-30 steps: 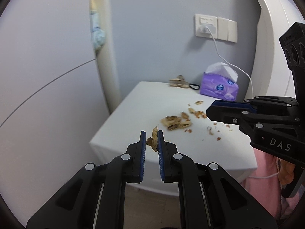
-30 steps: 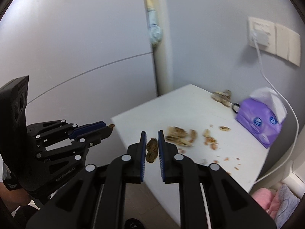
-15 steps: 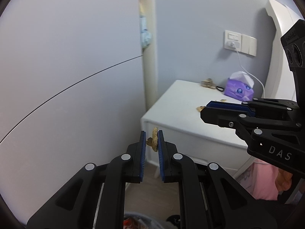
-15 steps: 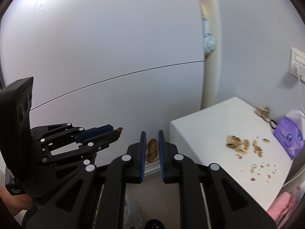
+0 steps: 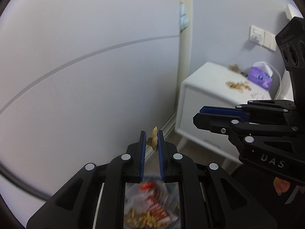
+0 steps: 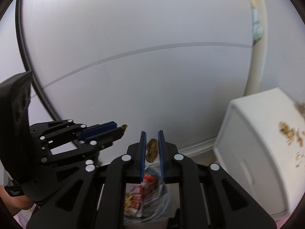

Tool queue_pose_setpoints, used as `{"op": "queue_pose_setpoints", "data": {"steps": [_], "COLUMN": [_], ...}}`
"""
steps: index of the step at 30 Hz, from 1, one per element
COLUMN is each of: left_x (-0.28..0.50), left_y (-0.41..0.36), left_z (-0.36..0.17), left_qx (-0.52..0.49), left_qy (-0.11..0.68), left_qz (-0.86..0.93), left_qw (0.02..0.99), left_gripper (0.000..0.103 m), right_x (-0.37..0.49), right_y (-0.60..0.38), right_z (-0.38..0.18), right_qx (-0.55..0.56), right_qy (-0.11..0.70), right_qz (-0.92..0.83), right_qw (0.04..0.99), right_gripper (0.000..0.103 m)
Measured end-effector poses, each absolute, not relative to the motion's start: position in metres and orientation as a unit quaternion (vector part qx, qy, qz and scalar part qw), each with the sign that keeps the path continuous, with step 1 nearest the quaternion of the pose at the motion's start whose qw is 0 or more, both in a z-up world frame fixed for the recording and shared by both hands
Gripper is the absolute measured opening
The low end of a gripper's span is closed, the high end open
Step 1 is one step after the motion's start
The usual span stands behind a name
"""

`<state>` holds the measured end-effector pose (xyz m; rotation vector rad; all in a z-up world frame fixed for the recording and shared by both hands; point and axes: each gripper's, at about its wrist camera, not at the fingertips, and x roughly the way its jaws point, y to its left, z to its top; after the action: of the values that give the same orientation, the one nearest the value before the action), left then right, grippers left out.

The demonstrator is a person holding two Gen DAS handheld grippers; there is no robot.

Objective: Collect trash
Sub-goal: 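Carry the held peanut shell with the left tool over the trash bin, then open the left tool to drop the shell into the bin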

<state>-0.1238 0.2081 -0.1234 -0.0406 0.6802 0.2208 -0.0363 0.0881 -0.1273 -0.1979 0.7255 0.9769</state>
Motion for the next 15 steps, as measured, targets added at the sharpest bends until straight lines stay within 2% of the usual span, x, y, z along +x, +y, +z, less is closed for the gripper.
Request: {"op": "queue_pose_setpoints", "data": {"steps": [15], "left_x": [-0.180], "left_y": [0.248], "left_z": [-0.253], "left_qx": [-0.113], "left_qy": [0.447], "left_qz": [0.145], "left_qw": [0.876], "left_gripper": [0.011], "right_x": [-0.080], "right_y": [0.145], "right_z": [-0.263], "right_qx": [-0.163], "right_qy": [0.472], "right_qz": [0.480], "right_qw": [0.722], "right_gripper": [0.014]}}
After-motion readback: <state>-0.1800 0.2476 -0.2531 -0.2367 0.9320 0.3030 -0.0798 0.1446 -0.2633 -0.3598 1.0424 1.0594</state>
